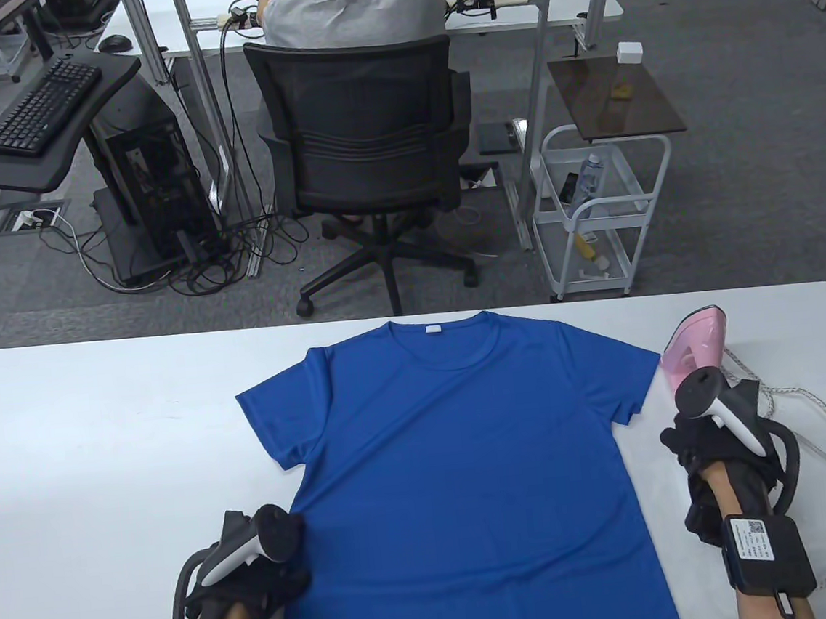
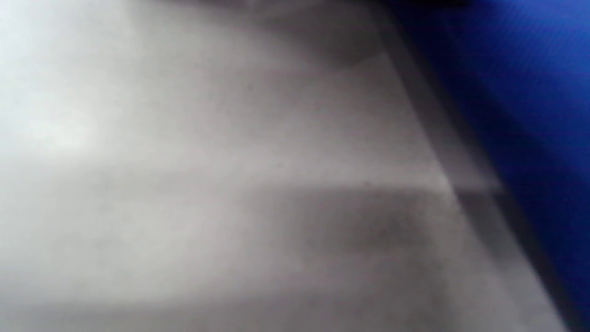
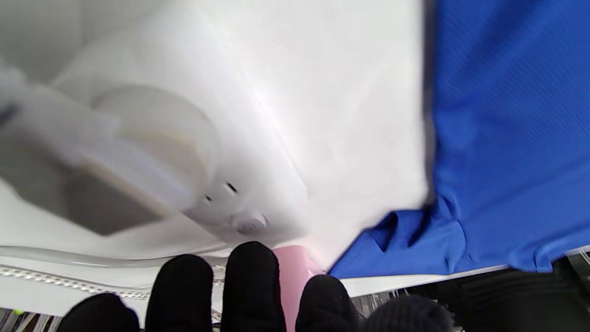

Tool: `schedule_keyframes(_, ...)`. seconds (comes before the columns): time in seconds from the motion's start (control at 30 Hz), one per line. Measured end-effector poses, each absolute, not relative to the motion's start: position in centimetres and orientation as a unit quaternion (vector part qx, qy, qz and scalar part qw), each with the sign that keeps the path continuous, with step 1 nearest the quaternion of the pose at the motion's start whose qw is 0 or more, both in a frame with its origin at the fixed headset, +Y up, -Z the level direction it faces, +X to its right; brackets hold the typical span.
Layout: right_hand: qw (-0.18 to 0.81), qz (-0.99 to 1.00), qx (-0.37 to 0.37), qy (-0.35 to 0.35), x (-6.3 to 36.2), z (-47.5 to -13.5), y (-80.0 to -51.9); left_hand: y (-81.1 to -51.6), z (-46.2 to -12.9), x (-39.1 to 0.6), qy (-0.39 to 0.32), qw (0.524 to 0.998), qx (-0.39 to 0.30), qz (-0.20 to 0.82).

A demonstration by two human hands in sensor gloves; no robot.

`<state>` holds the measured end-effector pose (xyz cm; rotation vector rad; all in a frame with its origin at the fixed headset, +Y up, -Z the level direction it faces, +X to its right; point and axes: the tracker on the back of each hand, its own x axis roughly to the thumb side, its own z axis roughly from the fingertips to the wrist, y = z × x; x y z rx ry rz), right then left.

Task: Iron t-shirt with electric iron on table

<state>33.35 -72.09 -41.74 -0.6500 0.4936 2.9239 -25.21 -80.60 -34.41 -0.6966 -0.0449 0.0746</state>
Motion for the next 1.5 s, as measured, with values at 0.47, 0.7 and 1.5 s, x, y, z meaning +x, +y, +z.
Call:
schedule_keyframes(0.47,0.036,0.964,-0.193,0.177,32.0,-41.3,-73.4,-80.6,-34.3,-25.2,-0.022,0.940,-0.340,0.035)
schedule_keyframes(0.7,0.044,0.961,-0.201,0.183,32.5,-41.1,-73.9,-80.6,-34.3,-25.2,-0.022,0.940,-0.338,0.035)
schedule_keyframes(1.5,0.026,0.999,0.003,-0.022,14.4,-36.9,-64.6,-70.5,-32.5,-19.7,-0.065,0.993,-0.078,0.058)
